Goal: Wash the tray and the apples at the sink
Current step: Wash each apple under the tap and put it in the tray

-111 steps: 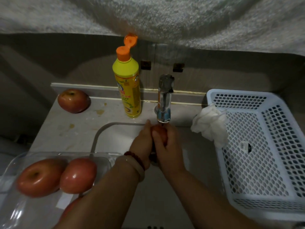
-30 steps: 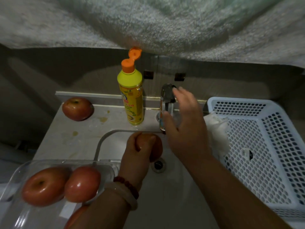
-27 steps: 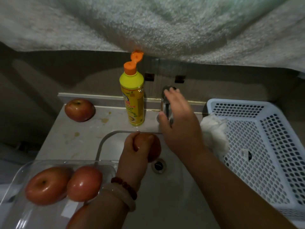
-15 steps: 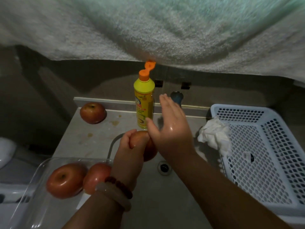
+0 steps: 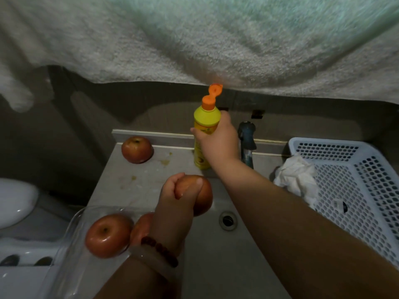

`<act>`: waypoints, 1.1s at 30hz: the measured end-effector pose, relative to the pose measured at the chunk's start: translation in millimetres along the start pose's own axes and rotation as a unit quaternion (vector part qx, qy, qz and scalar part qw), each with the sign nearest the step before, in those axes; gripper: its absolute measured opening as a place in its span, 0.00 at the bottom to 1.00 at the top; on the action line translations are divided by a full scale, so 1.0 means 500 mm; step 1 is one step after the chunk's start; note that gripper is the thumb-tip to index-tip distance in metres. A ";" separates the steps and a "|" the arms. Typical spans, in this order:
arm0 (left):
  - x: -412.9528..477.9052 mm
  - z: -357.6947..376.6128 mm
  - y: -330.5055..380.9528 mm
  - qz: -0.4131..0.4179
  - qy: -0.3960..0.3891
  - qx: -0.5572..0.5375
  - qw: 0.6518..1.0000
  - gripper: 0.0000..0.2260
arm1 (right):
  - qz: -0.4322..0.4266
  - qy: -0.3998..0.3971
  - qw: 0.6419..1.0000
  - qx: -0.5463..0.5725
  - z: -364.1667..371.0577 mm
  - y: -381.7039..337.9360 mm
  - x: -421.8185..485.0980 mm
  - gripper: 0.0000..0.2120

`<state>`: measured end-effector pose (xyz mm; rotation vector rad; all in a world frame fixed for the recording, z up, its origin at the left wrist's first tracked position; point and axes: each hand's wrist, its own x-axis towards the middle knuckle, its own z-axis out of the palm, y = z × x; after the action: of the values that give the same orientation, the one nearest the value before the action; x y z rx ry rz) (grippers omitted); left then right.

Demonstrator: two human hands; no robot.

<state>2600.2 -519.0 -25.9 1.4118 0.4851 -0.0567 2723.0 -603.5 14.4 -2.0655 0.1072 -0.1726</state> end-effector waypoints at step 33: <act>-0.058 0.018 0.011 0.103 -0.071 0.040 0.991 0.23 | -0.290 0.043 0.879 -0.376 -0.218 0.076 -0.235 0.30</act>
<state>2578.4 -533.8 -9.5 1.5182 0.2205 -0.0102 2588.5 -698.5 23.7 -2.8192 -0.4745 -0.6789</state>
